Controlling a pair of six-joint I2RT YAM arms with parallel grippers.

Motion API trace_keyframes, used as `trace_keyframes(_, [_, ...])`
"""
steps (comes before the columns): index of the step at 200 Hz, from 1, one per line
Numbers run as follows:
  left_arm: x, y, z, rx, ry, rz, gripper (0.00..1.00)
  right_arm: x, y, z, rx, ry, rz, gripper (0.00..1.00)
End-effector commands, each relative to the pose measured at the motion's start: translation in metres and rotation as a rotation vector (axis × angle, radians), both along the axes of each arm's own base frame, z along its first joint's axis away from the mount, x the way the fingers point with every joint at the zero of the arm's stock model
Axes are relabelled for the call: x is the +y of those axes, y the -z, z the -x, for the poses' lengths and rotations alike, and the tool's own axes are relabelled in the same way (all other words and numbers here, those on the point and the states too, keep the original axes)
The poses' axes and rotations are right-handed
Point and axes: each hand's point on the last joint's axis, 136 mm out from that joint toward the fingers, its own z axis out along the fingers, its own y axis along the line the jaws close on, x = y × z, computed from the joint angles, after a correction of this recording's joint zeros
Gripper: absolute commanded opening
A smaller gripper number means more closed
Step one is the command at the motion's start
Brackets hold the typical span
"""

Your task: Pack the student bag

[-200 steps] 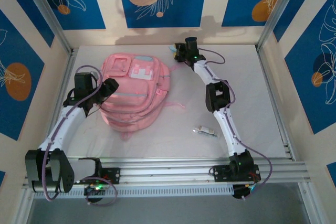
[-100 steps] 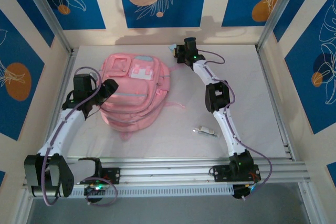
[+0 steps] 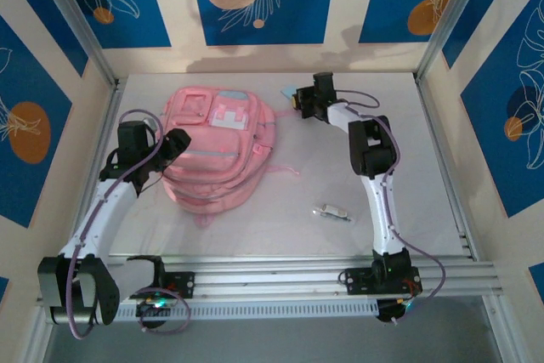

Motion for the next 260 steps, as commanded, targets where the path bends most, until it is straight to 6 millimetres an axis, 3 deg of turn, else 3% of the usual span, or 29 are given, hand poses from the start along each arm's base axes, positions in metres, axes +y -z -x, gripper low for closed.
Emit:
trace_keyframes(1, [-0.004, 0.002, -0.003, -0.013, 0.005, 0.007, 0.72, -0.007, -0.049, 0.012, -0.160, -0.098, -0.018, 0.00])
trace_keyframes(32, [-0.017, -0.004, -0.010, -0.049, 0.040, 0.025, 0.72, -0.025, -0.060, 0.052, -0.187, -0.186, 0.021, 0.00])
trace_keyframes(85, [-0.057, -0.016, -0.019, -0.106, 0.146, 0.033, 0.72, -0.049, -0.065, 0.129, -0.174, -0.327, 0.071, 0.00])
trace_keyframes(154, [-0.083, -0.027, -0.027, -0.137, 0.214, -0.022, 0.72, -0.076, -0.050, 0.230, -0.072, -0.404, 0.168, 0.00])
trace_keyframes(188, [-0.088, -0.028, -0.028, -0.137, 0.227, -0.021, 0.72, -0.089, -0.055, 0.259, -0.061, -0.394, 0.191, 0.00])
trace_keyframes(240, [-0.089, -0.029, -0.026, -0.142, 0.227, -0.025, 0.72, -0.114, -0.108, 0.282, -0.145, -0.369, 0.314, 0.00])
trace_keyframes(260, [-0.088, -0.026, -0.025, -0.138, 0.225, -0.026, 0.72, -0.131, -0.110, 0.291, -0.135, -0.345, 0.400, 0.00])
